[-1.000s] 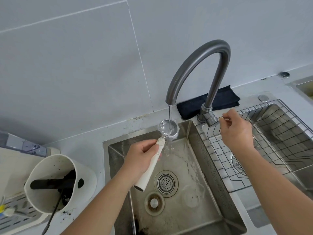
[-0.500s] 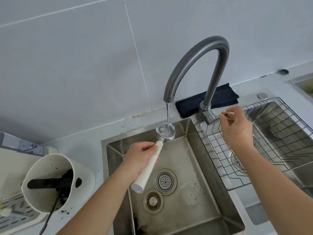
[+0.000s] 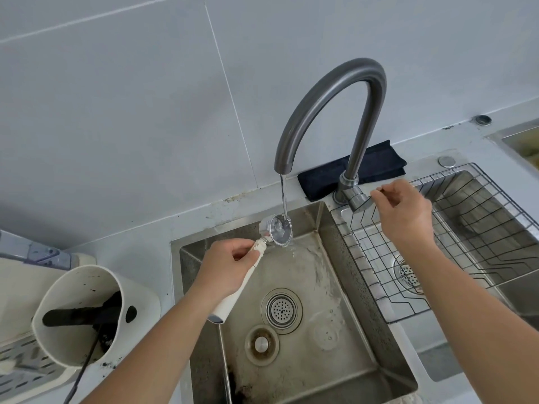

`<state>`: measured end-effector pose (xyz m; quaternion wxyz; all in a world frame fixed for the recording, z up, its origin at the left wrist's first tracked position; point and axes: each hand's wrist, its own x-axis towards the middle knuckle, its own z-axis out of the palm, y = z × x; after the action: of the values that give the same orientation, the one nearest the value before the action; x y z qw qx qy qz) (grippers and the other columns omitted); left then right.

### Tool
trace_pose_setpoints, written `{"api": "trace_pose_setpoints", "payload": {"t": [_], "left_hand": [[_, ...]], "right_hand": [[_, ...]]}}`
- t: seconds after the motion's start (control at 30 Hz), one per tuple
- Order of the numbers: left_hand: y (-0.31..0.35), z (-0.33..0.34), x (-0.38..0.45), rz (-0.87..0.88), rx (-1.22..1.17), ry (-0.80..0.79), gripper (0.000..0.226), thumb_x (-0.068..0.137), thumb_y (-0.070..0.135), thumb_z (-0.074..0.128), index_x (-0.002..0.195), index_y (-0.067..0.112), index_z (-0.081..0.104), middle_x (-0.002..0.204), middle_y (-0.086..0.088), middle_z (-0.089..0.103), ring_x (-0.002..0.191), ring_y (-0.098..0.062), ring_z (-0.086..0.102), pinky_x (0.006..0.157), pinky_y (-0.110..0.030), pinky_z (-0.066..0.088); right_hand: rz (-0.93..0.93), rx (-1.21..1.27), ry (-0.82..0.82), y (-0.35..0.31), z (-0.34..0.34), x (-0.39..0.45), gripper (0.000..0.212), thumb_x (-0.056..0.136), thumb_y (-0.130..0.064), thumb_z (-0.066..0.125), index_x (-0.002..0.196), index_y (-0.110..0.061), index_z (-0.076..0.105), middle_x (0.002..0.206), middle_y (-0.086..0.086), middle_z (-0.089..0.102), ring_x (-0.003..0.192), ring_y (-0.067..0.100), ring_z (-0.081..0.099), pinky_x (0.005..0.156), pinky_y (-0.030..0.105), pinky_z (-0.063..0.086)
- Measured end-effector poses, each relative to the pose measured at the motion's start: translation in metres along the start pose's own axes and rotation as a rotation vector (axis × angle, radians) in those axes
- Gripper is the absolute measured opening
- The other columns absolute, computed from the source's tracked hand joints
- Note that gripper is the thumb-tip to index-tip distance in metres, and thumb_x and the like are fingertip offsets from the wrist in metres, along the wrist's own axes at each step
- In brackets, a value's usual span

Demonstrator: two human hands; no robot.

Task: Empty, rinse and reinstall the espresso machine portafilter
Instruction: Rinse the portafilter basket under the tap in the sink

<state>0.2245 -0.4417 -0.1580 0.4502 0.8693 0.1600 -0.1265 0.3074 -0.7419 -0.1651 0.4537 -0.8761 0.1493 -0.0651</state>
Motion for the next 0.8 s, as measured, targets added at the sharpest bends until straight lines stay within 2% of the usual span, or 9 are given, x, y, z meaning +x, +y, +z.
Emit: {"api": "trace_pose_setpoints", "payload": {"t": [0.1,0.2,0.3,0.43,0.53,0.7,0.8], "left_hand": [[0.000,-0.001,-0.002,0.049,0.019,0.022,0.016,0.087,0.028,0.067,0.101,0.033,0.075,0.088,0.016,0.075,0.077,0.003,0.067,0.067,-0.018,0.046],[0.004,-0.004,-0.007,0.143,0.097,0.068,0.019,0.088,0.021,0.067,0.101,0.032,0.074,0.083,0.020,0.073,0.077,0.004,0.066,0.068,-0.011,0.048],[0.010,-0.008,-0.013,0.265,0.189,0.111,0.017,0.088,0.019,0.065,0.102,0.026,0.073,0.082,0.008,0.074,0.078,-0.011,0.067,0.071,-0.028,0.054],[0.009,-0.015,-0.011,0.468,0.397,0.179,0.023,0.089,0.020,0.065,0.112,0.019,0.068,0.093,0.002,0.070,0.081,-0.014,0.062,0.069,-0.024,0.047],[0.003,-0.019,-0.007,0.600,0.581,0.208,0.030,0.089,0.016,0.066,0.118,0.011,0.066,0.105,-0.005,0.070,0.089,-0.024,0.066,0.072,-0.031,0.051],[-0.007,-0.025,0.000,0.669,0.677,0.286,0.029,0.088,0.014,0.067,0.116,0.008,0.066,0.105,-0.008,0.069,0.087,-0.028,0.067,0.069,-0.034,0.054],[-0.008,-0.026,-0.001,0.688,0.671,0.310,0.031,0.091,0.025,0.055,0.115,0.009,0.067,0.103,-0.007,0.068,0.086,-0.027,0.067,0.069,-0.032,0.054]], "right_hand": [[-0.010,-0.006,0.008,-0.003,0.000,0.002,0.020,0.095,-0.029,0.062,0.095,-0.008,0.063,0.086,0.005,0.070,0.081,0.031,0.068,0.062,0.031,0.049],[-0.018,-0.020,0.011,-0.004,0.001,0.005,0.019,0.094,-0.031,0.062,0.095,-0.011,0.064,0.090,0.003,0.071,0.072,0.024,0.064,0.064,0.034,0.052],[-0.021,-0.025,0.014,-0.005,0.002,0.010,0.018,0.093,-0.032,0.064,0.096,-0.014,0.065,0.092,0.001,0.070,0.075,0.020,0.063,0.068,0.033,0.052],[-0.026,-0.041,0.017,-0.007,0.003,0.014,0.017,0.093,-0.031,0.064,0.096,-0.014,0.065,0.090,0.001,0.070,0.079,0.020,0.064,0.069,0.028,0.045],[-0.031,-0.046,0.025,-0.006,0.003,0.013,0.017,0.093,-0.031,0.065,0.096,-0.014,0.065,0.089,0.001,0.070,0.080,0.019,0.065,0.070,0.027,0.044],[-0.044,-0.035,0.024,-0.005,0.004,0.012,0.017,0.093,-0.030,0.065,0.096,-0.013,0.065,0.090,0.002,0.069,0.080,0.019,0.065,0.069,0.027,0.046],[-0.051,-0.033,0.027,-0.005,0.003,0.012,0.017,0.093,-0.029,0.065,0.096,-0.012,0.065,0.089,0.003,0.069,0.079,0.019,0.064,0.069,0.027,0.046]]}}
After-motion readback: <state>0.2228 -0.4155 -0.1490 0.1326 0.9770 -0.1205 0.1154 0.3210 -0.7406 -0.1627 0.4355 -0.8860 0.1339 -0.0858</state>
